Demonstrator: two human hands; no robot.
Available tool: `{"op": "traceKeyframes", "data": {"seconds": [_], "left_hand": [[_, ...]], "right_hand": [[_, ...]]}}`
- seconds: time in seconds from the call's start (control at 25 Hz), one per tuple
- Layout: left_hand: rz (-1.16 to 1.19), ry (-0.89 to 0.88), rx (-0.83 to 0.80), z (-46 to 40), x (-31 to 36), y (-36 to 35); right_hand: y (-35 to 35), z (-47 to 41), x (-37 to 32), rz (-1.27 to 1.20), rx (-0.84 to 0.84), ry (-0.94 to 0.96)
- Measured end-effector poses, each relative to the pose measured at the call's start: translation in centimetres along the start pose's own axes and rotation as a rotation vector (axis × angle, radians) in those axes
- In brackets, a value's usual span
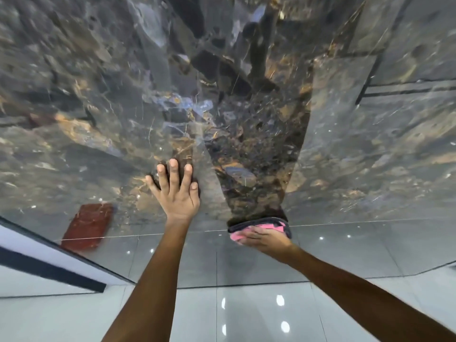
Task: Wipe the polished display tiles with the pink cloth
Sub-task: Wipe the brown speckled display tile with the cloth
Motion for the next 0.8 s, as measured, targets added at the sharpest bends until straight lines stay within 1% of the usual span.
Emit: {"op": "traceKeyframes", "data": {"seconds": [0.04, 0.08, 0.16, 0.2, 0.24, 0.28, 0.32, 0.36, 0.4, 0.44, 0.48, 0.52, 0.6, 0.64, 0.72, 0.76, 0.8], "left_hand": [[-0.008, -0.002, 0.001, -0.1, 0.0, 0.0], [-0.008, -0.005, 0.0, -0.1, 0.0, -0.1], [-0.008, -0.001, -0.001, -0.1, 0.1, -0.1], [-0.01, 0.004, 0.004, 0.0, 0.1, -0.2], [-0.006, 0.012, 0.006, 0.1, 0.0, -0.1], [0.001, 0.012, 0.009, 0.2, 0.0, -0.1], [0.0, 0.009, 0.003, 0.1, 0.0, -0.1], [-0.011, 0.01, -0.012, -0.1, -0.1, -0.2], [-0.014, 0.018, -0.029, -0.2, -0.2, -0.4], [-0.004, 0.033, -0.036, -0.2, -0.3, -0.4], [0.006, 0.043, -0.032, 0.0, -0.3, -0.2], [0.009, 0.052, -0.018, 0.2, -0.2, 0.0], [0.013, 0.081, -0.007, 0.0, -0.5, 0.1], [0.027, 0.097, -0.018, -0.3, -0.8, -0.1], [-0.002, 0.088, -0.05, -0.7, -0.4, 0.0], [-0.028, 0.104, -0.071, -0.7, 0.0, 0.2], [-0.029, 0.175, -0.101, -0.6, 0.4, 0.3]], "right_hand": [[1.4, 0.5, 1.8, 0.035, 0.085, -0.048], [3.9, 0.7, 4.6, 0.074, 0.23, -0.167], [7.2, 1.6, 10.4, 0.001, 0.402, -0.475], [7.9, 1.6, 12.9, -0.006, 0.438, -0.626], [8.0, 1.4, 14.0, 0.0, 0.432, -0.711], [7.3, 0.9, 13.2, 0.059, 0.401, -0.663], [6.0, 0.4, 10.7, 0.076, 0.351, -0.514], [4.3, 0.7, 7.2, 0.049, 0.276, -0.321], [2.7, 2.0, 4.2, -0.001, 0.216, -0.171], [1.8, 4.0, 2.5, -0.039, 0.153, -0.08], [1.6, 5.8, 2.4, -0.077, 0.117, -0.079], [2.1, 7.5, 3.4, -0.101, 0.11, -0.11], [5.4, 9.8, 9.2, 0.028, 0.231, -0.281], [7.2, 10.4, 12.8, 0.06, 0.255, -0.389], [10.4, 11.3, 19.2, 0.047, 0.366, -0.693], [11.5, 11.2, 20.8, 0.039, 0.395, -0.799], [12.1, 10.4, 20.9, 0.049, 0.378, -0.813]]}}
Point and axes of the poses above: each hand's wrist, its own z-axis away from the middle knuckle, its own y-axis out of the back of the hand, x = y × z, the point moved 10 cm from there along -z, towards the middle knuckle, and after that the axes turned 15 degrees about x, right-handed, at the moved point
